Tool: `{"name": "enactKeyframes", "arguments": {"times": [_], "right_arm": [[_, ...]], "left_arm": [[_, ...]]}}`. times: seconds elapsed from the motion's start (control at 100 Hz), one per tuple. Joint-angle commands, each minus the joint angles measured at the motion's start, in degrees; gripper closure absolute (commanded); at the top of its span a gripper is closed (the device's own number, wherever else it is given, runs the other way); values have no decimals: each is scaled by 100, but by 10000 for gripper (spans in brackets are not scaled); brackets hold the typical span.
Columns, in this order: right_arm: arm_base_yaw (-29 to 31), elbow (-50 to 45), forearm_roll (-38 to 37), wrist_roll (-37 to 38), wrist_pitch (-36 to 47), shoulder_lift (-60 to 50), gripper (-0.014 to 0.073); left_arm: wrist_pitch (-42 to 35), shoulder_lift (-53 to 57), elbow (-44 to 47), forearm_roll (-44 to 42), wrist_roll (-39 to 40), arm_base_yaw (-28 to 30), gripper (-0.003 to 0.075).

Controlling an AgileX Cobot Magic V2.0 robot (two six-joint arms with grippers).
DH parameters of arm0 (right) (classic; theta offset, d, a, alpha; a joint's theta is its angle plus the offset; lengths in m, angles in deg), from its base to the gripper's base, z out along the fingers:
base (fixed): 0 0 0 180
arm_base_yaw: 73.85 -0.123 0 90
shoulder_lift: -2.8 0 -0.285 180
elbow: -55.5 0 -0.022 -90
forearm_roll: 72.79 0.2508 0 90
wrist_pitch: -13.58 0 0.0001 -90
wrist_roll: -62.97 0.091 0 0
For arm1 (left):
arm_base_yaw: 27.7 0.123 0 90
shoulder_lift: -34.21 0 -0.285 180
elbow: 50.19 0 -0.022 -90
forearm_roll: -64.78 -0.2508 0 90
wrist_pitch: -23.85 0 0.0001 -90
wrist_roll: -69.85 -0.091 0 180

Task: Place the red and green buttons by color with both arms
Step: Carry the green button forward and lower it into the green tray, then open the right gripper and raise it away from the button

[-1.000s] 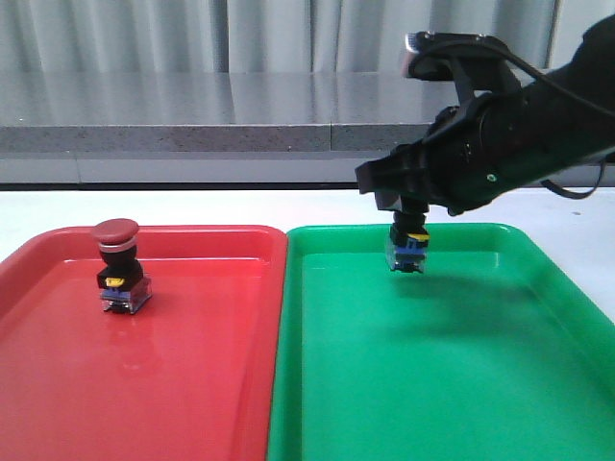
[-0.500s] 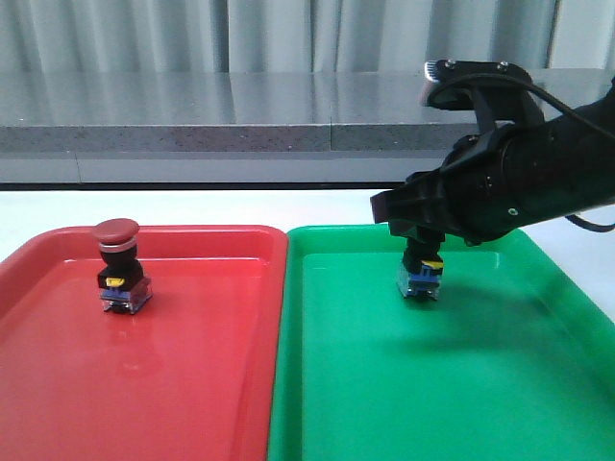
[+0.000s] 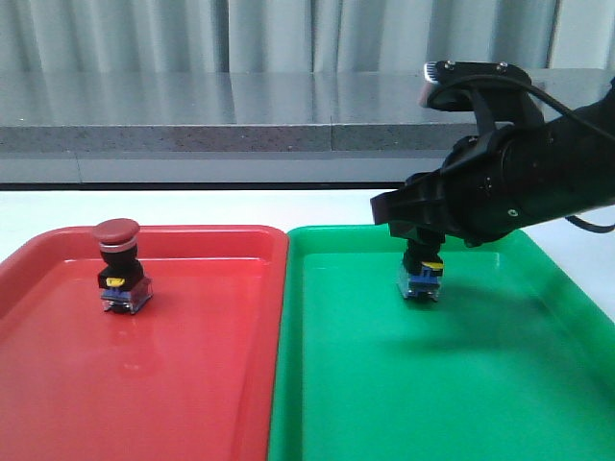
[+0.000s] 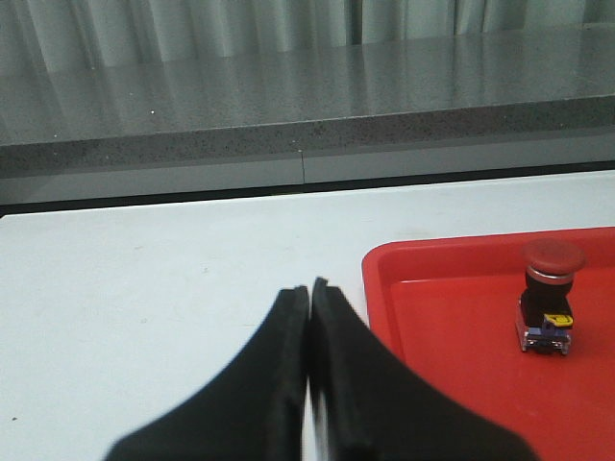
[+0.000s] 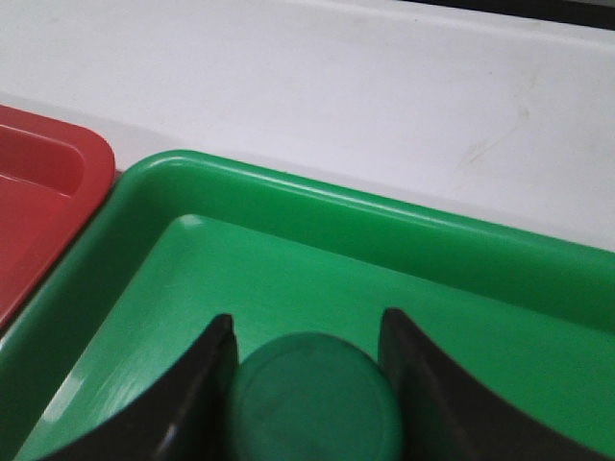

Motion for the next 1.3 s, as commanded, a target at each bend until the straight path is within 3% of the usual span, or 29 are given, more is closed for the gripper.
{"name": "enactKeyframes", "arguments": {"times": [0.0, 0.08, 0.25, 0.39, 0.7, 1.02, 1.29], "right_arm": [[-3, 83, 0, -64, 418, -194, 342], [-3, 83, 0, -64, 452, -194, 282], [-3, 83, 0, -58, 488, -194, 60], [-3, 83, 0, -58, 488, -194, -44], [-3, 83, 0, -54, 501, -258, -48], [-3, 83, 0, -54, 396, -1163, -48], [14, 83, 0, -59, -757, -2455, -40]], "left_arm": [[-479, 184, 137, 0, 45, 5, 739], [-479, 184, 137, 0, 45, 5, 739], [-479, 184, 137, 0, 45, 5, 739], [-479, 184, 137, 0, 45, 5, 739], [-479, 184, 137, 0, 45, 5, 739], [-479, 184, 137, 0, 45, 5, 739], [-479, 184, 137, 0, 45, 5, 739]]}}
